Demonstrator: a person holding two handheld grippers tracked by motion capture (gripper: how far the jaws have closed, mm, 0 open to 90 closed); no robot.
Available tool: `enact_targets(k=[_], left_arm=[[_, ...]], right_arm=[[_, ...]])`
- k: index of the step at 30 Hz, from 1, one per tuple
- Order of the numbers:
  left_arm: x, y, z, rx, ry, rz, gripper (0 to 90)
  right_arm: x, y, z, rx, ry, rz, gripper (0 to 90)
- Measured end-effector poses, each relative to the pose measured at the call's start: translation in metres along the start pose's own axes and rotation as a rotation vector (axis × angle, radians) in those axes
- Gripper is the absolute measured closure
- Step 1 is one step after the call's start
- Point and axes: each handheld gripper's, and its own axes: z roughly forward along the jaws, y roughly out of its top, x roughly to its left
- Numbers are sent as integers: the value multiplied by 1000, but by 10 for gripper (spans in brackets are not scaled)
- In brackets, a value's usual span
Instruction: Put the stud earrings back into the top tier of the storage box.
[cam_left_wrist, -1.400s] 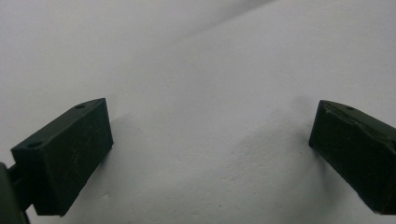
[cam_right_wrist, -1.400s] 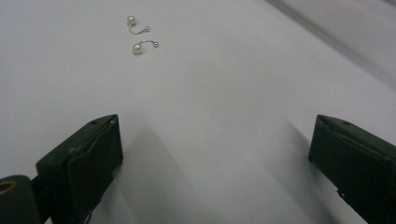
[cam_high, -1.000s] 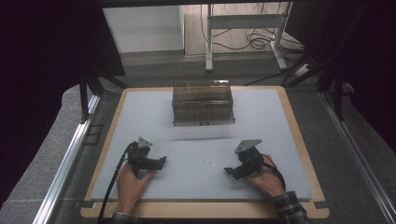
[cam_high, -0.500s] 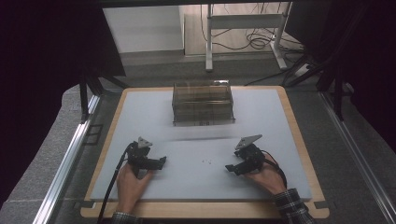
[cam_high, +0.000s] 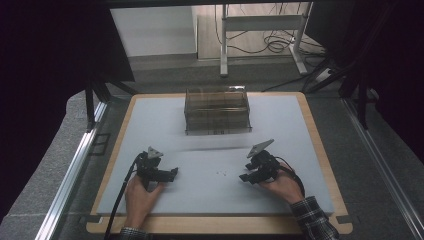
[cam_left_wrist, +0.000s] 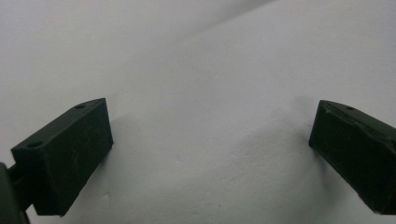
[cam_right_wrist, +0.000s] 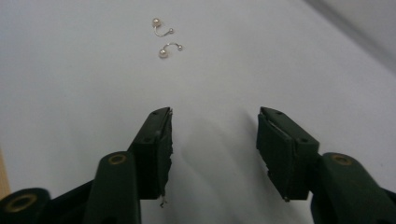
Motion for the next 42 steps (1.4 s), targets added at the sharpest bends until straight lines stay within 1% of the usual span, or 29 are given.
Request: enact_targets(k=[8, 13, 15, 16, 17, 20, 25, 27, 29, 34, 36, 38, 40, 42], left_arm=[[0, 0, 0, -2, 0, 0, 0], [0, 0, 0, 2, 0, 4, 0], [0, 0, 0, 2, 0, 4, 0], [0, 0, 0, 2, 0, 3, 0], [0, 0, 0, 2, 0, 3, 0], [0, 0, 0, 2, 0, 3, 0], [0, 0, 0, 2, 0, 3, 0], [0, 0, 0, 3, 0, 4, 0], [0, 0, 0, 2, 0, 3, 0], [0, 0, 0, 1, 0, 3, 0], [0, 0, 0, 1, 0, 3, 0], [0, 0, 0, 1, 0, 3, 0], [0, 0, 0, 1, 0, 3, 0], [0, 0, 0, 1, 0, 3, 0]], right_arm=[[1, 13, 4, 52, 41, -9, 568], [3, 22, 7, 81, 51, -29, 649], [5, 27, 9, 92, 55, -42, 681], [7, 32, 11, 105, 59, -62, 705], [7, 32, 11, 105, 59, -62, 705], [12, 41, 18, 132, 70, -98, 747], [14, 49, 24, 146, 81, -120, 776], [15, 52, 26, 151, 87, -136, 787], [18, 58, 30, 165, 89, -149, 789], [21, 64, 35, 182, 90, -169, 789], [23, 66, 37, 193, 87, -173, 788], [24, 70, 41, 218, 77, -182, 788], [24, 70, 42, 223, 76, -185, 788], [24, 72, 44, 236, 72, -198, 789]])
